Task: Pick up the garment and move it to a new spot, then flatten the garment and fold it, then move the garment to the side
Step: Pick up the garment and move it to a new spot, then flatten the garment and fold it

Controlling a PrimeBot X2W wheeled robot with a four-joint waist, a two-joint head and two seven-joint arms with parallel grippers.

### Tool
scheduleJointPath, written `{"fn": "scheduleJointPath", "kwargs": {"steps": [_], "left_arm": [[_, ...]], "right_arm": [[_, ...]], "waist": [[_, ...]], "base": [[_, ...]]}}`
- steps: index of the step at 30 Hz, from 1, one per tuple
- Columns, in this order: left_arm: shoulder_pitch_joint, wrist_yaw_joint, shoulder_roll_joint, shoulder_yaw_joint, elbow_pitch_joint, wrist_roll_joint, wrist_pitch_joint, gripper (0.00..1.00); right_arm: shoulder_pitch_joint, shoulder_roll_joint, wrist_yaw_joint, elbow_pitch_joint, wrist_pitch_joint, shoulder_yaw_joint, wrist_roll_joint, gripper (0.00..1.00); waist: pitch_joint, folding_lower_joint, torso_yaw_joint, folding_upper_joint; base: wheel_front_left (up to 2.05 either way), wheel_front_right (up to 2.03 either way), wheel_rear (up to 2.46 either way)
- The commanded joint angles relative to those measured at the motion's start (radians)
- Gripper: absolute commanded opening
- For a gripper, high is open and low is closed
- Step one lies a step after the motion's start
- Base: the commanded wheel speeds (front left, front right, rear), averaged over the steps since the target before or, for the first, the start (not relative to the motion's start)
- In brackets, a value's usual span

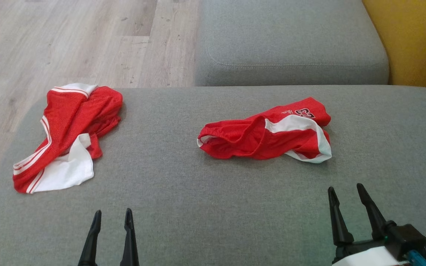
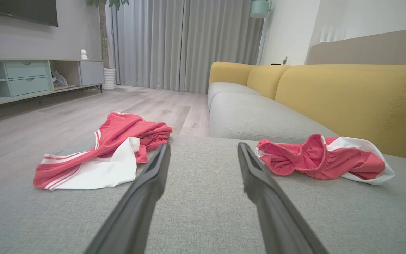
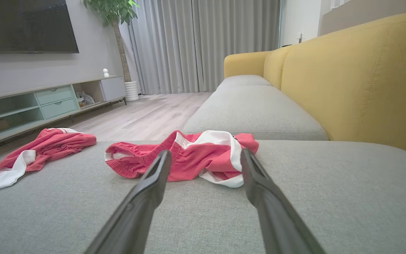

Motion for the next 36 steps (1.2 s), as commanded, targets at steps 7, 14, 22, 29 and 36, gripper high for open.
{"fn": "scheduleJointPath", "kwargs": {"steps": [7,14,22,29,36], "left_arm": [[-0.051,0.007,-0.008,0.005,-0.027,0.011,-0.009,1.00],[-0.064,0.017,-0.009,-0.007,-0.029,0.020,-0.009,1.00],[-0.073,0.041,-0.009,-0.005,-0.029,0.009,-0.009,1.00],[-0.076,0.046,-0.009,-0.005,-0.021,0.013,-0.009,1.00],[-0.079,0.051,-0.009,-0.009,-0.010,0.009,-0.010,1.00]], "right_arm": [[-0.027,-0.006,0.007,-0.024,-0.004,0.023,0.000,1.00],[-0.022,-0.006,0.007,-0.016,-0.004,0.014,0.000,1.00],[-0.020,-0.006,0.007,-0.005,-0.004,0.018,-0.004,1.00],[-0.030,-0.006,0.007,0.003,-0.004,0.025,-0.004,1.00],[-0.035,-0.006,0.007,0.001,-0.004,0.029,-0.008,1.00]], "waist": [[0.001,0.0002,-0.001,-0.0001],[0.012,0.0002,-0.012,-0.0001],[0.012,0.0002,-0.026,-0.0001],[0.011,0.0002,-0.040,-0.0001],[0.016,0.0002,-0.058,-0.0001]], "base": [[0.00,0.00,0.00],[0.00,0.00,0.00],[0.00,0.00,0.00],[0.00,0.00,0.00],[0.00,0.00,0.00]]}}
